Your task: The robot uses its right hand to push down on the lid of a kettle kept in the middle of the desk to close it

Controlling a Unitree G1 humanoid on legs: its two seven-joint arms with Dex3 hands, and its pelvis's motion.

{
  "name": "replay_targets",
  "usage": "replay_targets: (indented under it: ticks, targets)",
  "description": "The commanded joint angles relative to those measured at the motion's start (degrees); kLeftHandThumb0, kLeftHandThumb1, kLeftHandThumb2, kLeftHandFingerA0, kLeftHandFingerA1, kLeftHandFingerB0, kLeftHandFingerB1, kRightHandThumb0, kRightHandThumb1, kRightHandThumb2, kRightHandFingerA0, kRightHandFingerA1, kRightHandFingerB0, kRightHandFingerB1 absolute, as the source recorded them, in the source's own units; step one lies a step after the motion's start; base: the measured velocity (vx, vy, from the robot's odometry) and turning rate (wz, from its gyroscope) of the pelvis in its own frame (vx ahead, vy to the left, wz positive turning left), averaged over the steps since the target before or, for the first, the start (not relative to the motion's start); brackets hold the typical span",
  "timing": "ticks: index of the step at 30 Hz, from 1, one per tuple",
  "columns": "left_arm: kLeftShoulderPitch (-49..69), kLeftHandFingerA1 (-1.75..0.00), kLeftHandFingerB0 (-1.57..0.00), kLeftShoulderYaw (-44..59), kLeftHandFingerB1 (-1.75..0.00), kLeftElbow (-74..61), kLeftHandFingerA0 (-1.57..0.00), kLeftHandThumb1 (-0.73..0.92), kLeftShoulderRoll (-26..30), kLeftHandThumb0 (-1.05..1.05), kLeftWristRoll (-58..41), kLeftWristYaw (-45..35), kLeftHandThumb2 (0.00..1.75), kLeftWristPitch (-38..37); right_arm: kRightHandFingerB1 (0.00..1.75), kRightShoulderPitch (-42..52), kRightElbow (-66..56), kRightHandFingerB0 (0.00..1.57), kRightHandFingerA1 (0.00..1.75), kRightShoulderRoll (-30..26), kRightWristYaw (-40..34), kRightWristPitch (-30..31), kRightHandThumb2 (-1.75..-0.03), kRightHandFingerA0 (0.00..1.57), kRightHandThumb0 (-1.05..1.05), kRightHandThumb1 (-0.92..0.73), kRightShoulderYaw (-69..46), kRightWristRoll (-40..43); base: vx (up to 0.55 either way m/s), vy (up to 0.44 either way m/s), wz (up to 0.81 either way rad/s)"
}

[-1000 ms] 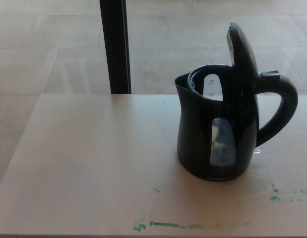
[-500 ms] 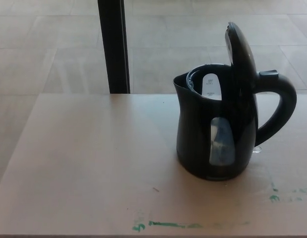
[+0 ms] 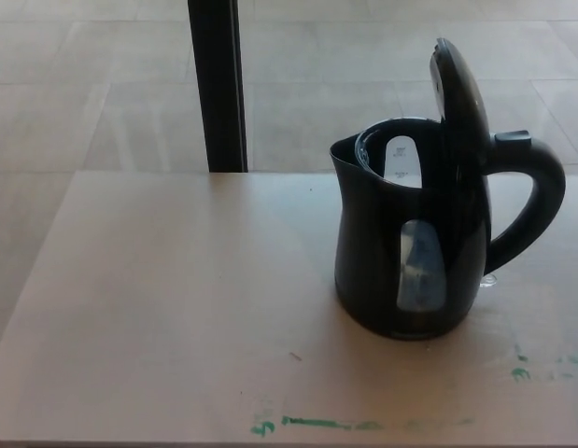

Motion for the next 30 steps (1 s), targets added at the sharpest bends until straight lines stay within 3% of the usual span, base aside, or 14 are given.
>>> replay_targets:
  ticks: [1,5,6,9,10,11,12,14,15,18,19,20,21,30]
  targets:
    - [0.31,-0.50,-0.33,0.17,-0.35,0.29,-0.47,0.70,1.59,-0.63,-1.18,-1.13,0.61,0.13,0.36,-9.75,0.53,0.08,0.50,-1.63,3.64,6.08,-1.02,0.16,-0.86,-0.64,8.94,-5.71,0.00,0.000,0.00]
    - [0.15,-0.50,-0.36,0.33,-0.35,0.65,-0.50,0.68,1.44,-0.66,-1.34,-0.52,0.60,0.88,0.36,-16.87,1.57,0.08,0.49,-0.51,5.14,9.17,-1.02,0.13,-0.88,-0.63,14.28,-7.25,0.00,0.000,0.00]
    - [0.04,-0.61,-0.32,0.47,-0.50,0.72,-0.45,0.53,1.47,-0.67,-1.50,-0.52,0.91,1.02,0.38,-17.61,2.00,0.07,0.49,-0.41,5.04,9.15,-1.02,0.15,-0.87,-0.63,14.86,-7.45,0.00,0.000,0.00]
    - [-0.04,-0.54,-0.39,0.93,-0.36,0.97,-0.50,0.67,1.49,-0.65,-2.06,-0.73,0.60,1.19,0.35,-21.94,4.10,0.07,0.50,-0.48,6.08,9.62,-1.03,0.16,-0.85,-0.63,18.72,-9.97,0.00,0.000,0.00]
    - [0.17,-0.55,-0.42,0.62,-0.38,0.58,-0.50,0.67,1.57,-0.66,-1.77,-0.56,0.60,0.71,0.27,-23.99,6.05,0.13,0.41,-0.07,6.16,7.98,-0.66,0.23,-0.86,-0.82,20.69,-11.84,0.00,0.000,0.00]
    - [0.16,-0.64,-0.35,0.59,-0.51,0.50,-0.50,0.54,1.60,-0.68,-1.80,-0.50,0.91,0.86,0.37,-24.69,6.95,0.07,0.52,0.30,6.16,7.07,-1.03,0.20,-0.85,-0.64,21.23,-12.17,0.00,0.000,0.00]
    - [0.20,-0.63,-0.33,0.56,-0.50,0.36,-0.48,0.56,1.67,-0.69,-1.93,-0.62,0.91,0.84,0.28,-25.76,8.33,0.15,0.41,0.86,6.23,6.52,-0.65,0.26,-0.85,-0.81,21.94,-12.41,0.00,0.000,0.00]
    - [0.17,-0.61,-0.29,0.28,-0.49,0.55,-0.45,0.55,1.85,-0.64,-1.86,-0.90,0.91,0.55,0.40,-27.07,9.36,0.08,0.51,1.38,6.30,7.07,-1.01,0.20,-0.84,-0.62,22.69,-12.86,0.00,0.000,0.00]
    - [-0.12,-0.50,-0.36,0.35,-0.36,1.28,-0.49,0.68,2.00,-0.64,-2.03,-1.45,0.61,0.88,0.41,-29.28,11.78,0.08,0.51,2.48,6.76,7.09,-0.99,0.20,-0.84,-0.61,23.85,-13.45,0.00,0.000,0.00]
    - [0.08,-0.51,-0.36,0.04,-0.36,1.22,-0.49,0.69,1.98,-0.66,-1.92,-1.59,0.60,0.06,0.41,-32.00,15.45,0.09,0.51,4.03,7.31,6.47,-0.98,0.21,-0.83,-0.59,25.02,-14.19,0.00,0.000,0.00]
    - [-0.02,-0.53,-0.37,0.15,-0.36,1.11,-0.49,0.68,2.02,-0.65,-2.10,-1.36,0.60,0.43,0.29,-33.28,17.25,0.18,0.42,4.81,7.50,6.13,-0.63,0.27,-0.83,-0.75,25.70,-14.69,0.00,0.000,0.00]
    - [-0.09,-0.52,-0.37,0.14,-0.36,1.11,-0.50,0.68,2.01,-0.65,-2.10,-1.06,0.60,0.61,0.42,-34.06,18.35,0.10,0.51,5.05,7.54,5.64,-0.99,0.21,-0.84,-0.60,26.43,-15.62,0.00,0.000,0.00]
    - [-0.12,-0.51,-0.39,-0.12,-0.37,1.26,-0.50,0.68,1.97,-0.64,-1.80,-0.65,0.61,0.39,0.27,-35.23,19.58,0.17,0.41,5.32,7.51,5.11,-0.64,0.28,-0.83,-0.77,28.03,-17.45,0.00,0.000,0.00]
    - [0.68,-0.54,-0.37,-0.52,-0.36,1.03,-0.52,0.68,2.64,-0.66,-2.14,-1.41,0.61,0.37,0.29,-36.69,22.10,0.20,0.42,8.81,7.66,3.19,-0.63,0.27,-0.79,-0.75,34.45,-23.46,0.00,0.000,0.00]
